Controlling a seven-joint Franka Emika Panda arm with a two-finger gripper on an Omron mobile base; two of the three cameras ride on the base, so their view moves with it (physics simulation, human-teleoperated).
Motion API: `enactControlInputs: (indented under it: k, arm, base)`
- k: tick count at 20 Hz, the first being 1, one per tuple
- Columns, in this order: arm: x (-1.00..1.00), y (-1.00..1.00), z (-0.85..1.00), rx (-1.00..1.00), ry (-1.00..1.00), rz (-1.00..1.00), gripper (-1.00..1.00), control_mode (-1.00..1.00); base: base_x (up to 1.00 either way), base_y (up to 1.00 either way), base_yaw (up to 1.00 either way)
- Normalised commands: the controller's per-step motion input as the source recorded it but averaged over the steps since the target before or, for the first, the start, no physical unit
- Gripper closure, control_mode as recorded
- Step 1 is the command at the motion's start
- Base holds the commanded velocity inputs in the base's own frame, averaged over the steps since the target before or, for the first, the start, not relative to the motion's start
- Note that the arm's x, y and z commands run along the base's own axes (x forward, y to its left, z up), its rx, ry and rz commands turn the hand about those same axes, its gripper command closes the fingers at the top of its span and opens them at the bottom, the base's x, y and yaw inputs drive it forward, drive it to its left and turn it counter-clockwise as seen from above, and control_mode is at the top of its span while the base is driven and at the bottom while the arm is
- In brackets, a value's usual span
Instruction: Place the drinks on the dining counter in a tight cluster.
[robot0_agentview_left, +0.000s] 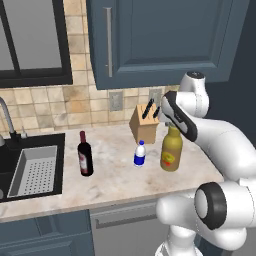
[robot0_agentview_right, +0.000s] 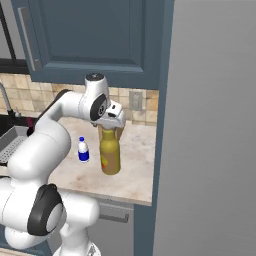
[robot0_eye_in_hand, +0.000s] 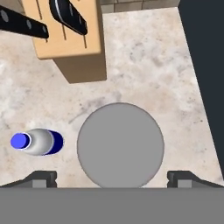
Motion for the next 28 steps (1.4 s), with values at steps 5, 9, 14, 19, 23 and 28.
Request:
enactControlInputs:
  k: [5,9,14,19,23,28]
  arm:
    - [0.15,0.00,0.03,0.00,0.00,0.00,-1.00,-1.00]
    - [0.27,0.00,0.00,0.00,0.00,0.00,-1.00,-1.00]
    - [0.06,0.00,-0.10,0.00,0.00,0.00,-1.00,-1.00]
    - [0.00,0.00,-0.14,0.00,0.00,0.00,-1.00,-1.00]
    - [0.00,0.00,-0.20,0.00,0.00,0.00,-1.00,-1.00]
    - [0.00,0.00,-0.22,0.00,0.00,0.00,-1.00,-1.00]
  base:
    - [0.00,0.00,0.00]
    - [0.00,0.00,0.00]
    - [0.00,0.00,0.00]
    - [0.00,0.00,0.00]
    - [0.00,0.00,0.00]
    - [0.00,0.00,0.00]
